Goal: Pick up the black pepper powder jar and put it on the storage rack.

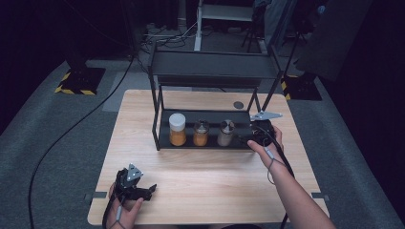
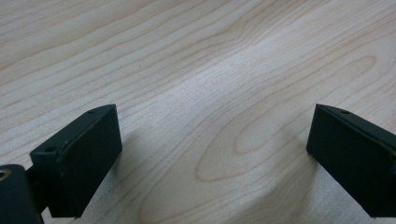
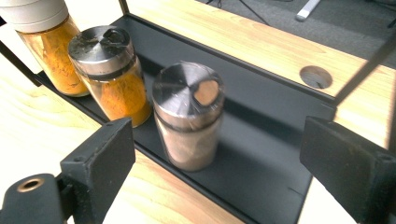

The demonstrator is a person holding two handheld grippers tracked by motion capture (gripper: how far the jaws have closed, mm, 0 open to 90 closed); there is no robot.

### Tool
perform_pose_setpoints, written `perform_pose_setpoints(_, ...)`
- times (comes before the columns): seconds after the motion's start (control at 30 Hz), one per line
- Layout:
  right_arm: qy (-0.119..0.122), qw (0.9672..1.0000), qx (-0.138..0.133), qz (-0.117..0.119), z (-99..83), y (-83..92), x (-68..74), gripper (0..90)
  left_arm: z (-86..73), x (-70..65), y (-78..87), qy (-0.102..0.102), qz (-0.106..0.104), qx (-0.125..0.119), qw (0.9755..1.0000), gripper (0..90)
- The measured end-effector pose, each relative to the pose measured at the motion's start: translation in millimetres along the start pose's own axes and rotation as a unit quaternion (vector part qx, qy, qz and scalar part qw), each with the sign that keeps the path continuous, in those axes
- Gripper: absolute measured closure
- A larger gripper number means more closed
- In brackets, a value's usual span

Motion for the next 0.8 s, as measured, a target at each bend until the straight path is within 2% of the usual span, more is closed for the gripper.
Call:
perform_pose_setpoints(0.43,-0.013,0.9996,-0.019,-0.014,-35.9,36.5,-13.8,10.7,0.0,0.0,0.0,0.0,0.0,0.0,1.0,3.3)
perform_pose_setpoints(0.8,-0.008,0.9991,-0.036,-0.019,-66.8,51.6,-18.9,10.7,0.0,0.0,0.0,0.0,0.0,0.0,1.0,3.3)
Point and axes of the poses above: each handheld gripper's, and its own axes: y roughly backward along the jaws, z roughly out of its top, x roughly to its left, the point moved 10 cm from there along -y, roughly forward along the jaws, and after that the axes turned 1 degree about -z, right-handed, at the moved point
